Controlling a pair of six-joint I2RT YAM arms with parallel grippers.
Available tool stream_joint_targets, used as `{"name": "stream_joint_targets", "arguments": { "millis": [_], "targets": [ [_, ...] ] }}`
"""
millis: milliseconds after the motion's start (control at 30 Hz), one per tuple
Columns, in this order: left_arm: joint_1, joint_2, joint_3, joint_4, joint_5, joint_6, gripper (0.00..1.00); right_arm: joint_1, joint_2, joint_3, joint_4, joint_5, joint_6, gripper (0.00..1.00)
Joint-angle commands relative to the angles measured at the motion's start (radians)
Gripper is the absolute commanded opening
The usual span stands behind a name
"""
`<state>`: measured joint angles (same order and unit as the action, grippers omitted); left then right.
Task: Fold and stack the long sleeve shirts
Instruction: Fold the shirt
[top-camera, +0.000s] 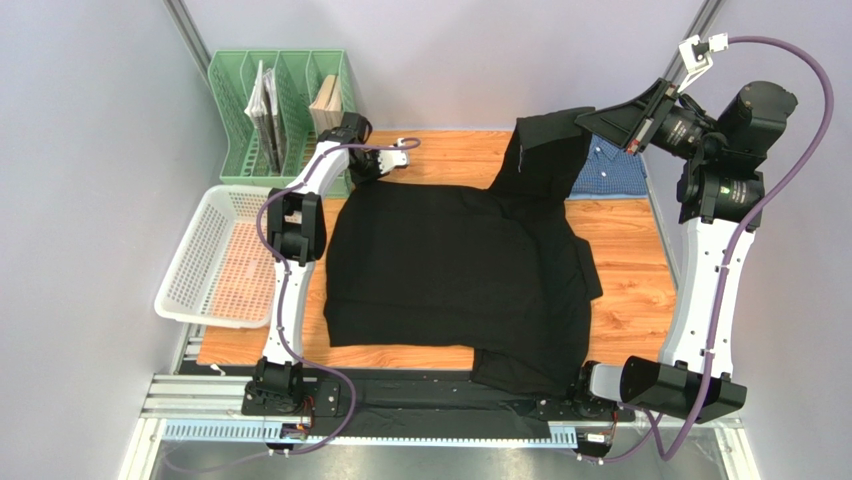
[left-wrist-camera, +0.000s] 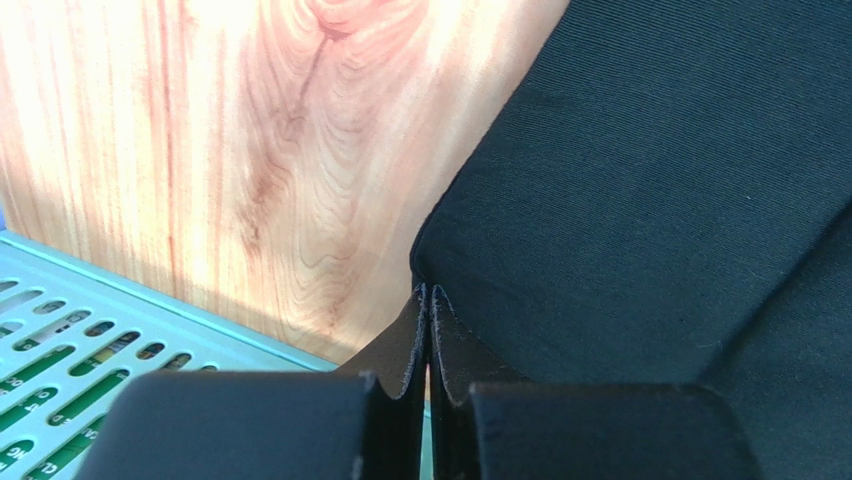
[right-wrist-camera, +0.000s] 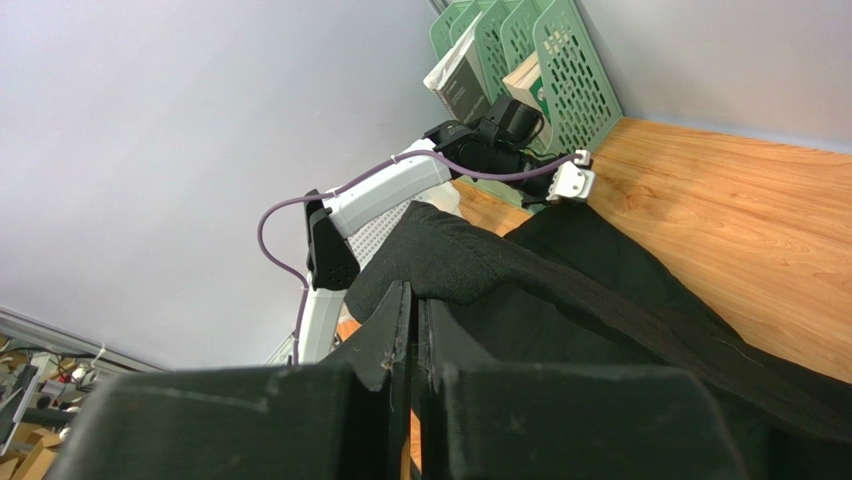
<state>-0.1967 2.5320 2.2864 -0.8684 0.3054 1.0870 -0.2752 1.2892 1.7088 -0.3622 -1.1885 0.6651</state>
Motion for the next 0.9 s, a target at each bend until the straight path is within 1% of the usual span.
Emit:
{"name": "stream_joint_targets", "arguments": {
  "millis": [0,100,400,467,600,633,867],
  "targets": [
    [0.000,-0.102,-0.021,0.065,0.049,-0.022,0.00,0.001,-0.021,0.015,0.002,-0.014,-0.005,0.00],
    [0.003,-0.162,-0.065,0.111,0.057,-0.045,0.00,0.002,-0.027,0.023,-0.001,-0.017,-0.002,0.00],
    [0.003,-0.295,-0.179,0.097,0.072,-0.036,0.00,-0.002,-0.060,0.017,-0.038,-0.028,-0.024,0.00],
    [0.003,-0.331,-0.235,0.095,0.080,-0.026,0.00,-0.009,-0.070,0.011,-0.044,-0.034,-0.022,0.00],
    [0.005,-0.449,-0.355,0.092,0.100,0.002,0.00,-0.021,-0.112,0.008,-0.063,-0.049,-0.021,0.00],
    [0.003,-0.470,-0.407,0.089,0.107,0.008,0.00,-0.028,-0.123,0.006,-0.070,-0.056,-0.025,0.00],
    [0.005,-0.680,-0.652,0.091,0.136,0.043,0.00,-0.087,-0.237,-0.078,-0.168,-0.097,-0.070,0.00]
  ]
}}
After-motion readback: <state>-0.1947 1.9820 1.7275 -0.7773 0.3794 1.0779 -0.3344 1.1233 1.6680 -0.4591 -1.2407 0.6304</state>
